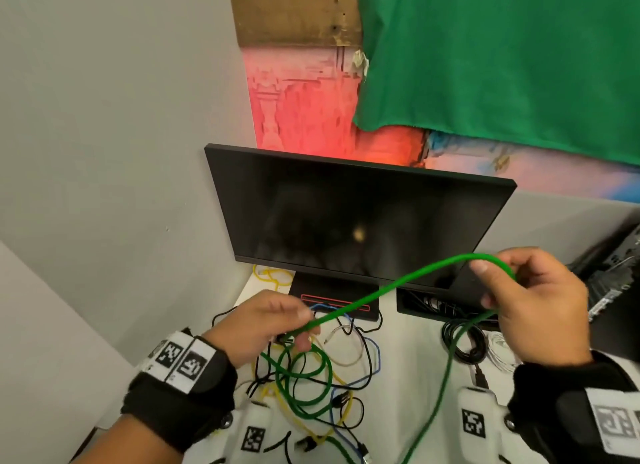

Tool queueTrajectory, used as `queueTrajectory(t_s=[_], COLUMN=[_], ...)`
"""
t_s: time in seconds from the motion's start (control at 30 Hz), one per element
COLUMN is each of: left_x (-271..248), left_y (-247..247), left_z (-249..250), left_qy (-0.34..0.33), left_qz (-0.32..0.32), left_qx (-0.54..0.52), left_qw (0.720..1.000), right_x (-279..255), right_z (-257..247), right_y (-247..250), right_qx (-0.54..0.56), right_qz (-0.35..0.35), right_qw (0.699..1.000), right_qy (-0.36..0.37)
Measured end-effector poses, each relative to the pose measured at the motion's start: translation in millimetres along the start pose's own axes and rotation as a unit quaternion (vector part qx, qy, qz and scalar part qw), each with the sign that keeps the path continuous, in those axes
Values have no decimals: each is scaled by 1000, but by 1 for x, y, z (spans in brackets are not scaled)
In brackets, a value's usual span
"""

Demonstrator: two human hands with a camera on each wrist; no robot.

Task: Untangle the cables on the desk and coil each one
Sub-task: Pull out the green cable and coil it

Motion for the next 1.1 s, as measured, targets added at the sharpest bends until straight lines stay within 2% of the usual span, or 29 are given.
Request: queueTrajectory(t_s=[0.07,0.1,0.13,0.17,0.2,0.27,0.33,0.4,0.47,0.53,0.67,0.73,0.87,0.97,1.1], left_x=[-3,-5,-5,-4,-3,1,4,6,8,8,7,6,6,9,13], left_y=[-2,-2,-3,-4,-5,-9,-15,-20,-25,-25,-20,-20,-17,-15,-11], left_z=[0,1,3,6,9,16,22,22,20,18,19,22,31,33,31], left_qy=[1,-2,-13,-31,-53,-105,-132,-141,-142,-137,-87,-67,-47,-31,12], left_qz=[0,20,48,83,123,188,208,189,153,120,39,6,-26,6,55], left_qx=[44,37,15,-11,-23,16,70,113,165,199,215,225,146,125,105], left_qw=[999,999,999,996,991,976,967,965,964,963,972,972,988,992,993], right_x=[0,-1,-2,-7,-16,-45,-83,-113,-121,-116,-98,-91,-85,-73,-67], right_z=[5,10,16,23,29,36,32,18,2,-13,-29,-29,-26,-15,-2], right_y=[-1,-3,-8,-16,-28,-53,-78,-98,-108,-108,-101,-99,-100,-100,-100], right_qx=[-25,-80,-162,-260,-353,-467,-469,-415,-358,-315,-237,-217,-222,-263,-292], right_qz=[35,41,27,-16,-93,-275,-428,-519,-537,-517,-429,-387,-371,-360,-308], right_qw=[999,996,986,965,931,841,772,745,756,783,859,884,881,882,894], right_qy=[3,12,21,21,12,-7,18,59,108,144,147,146,193,153,146])
Point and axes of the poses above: each hand's wrist, its own x-axis towards the middle knuckle, its own y-axis out of the back of the hand, z = x × y, the point moved 3 cm from there along x, towards the middle knuckle, and after that the axes turned 9 degrees about z, right-handed, at the moved point
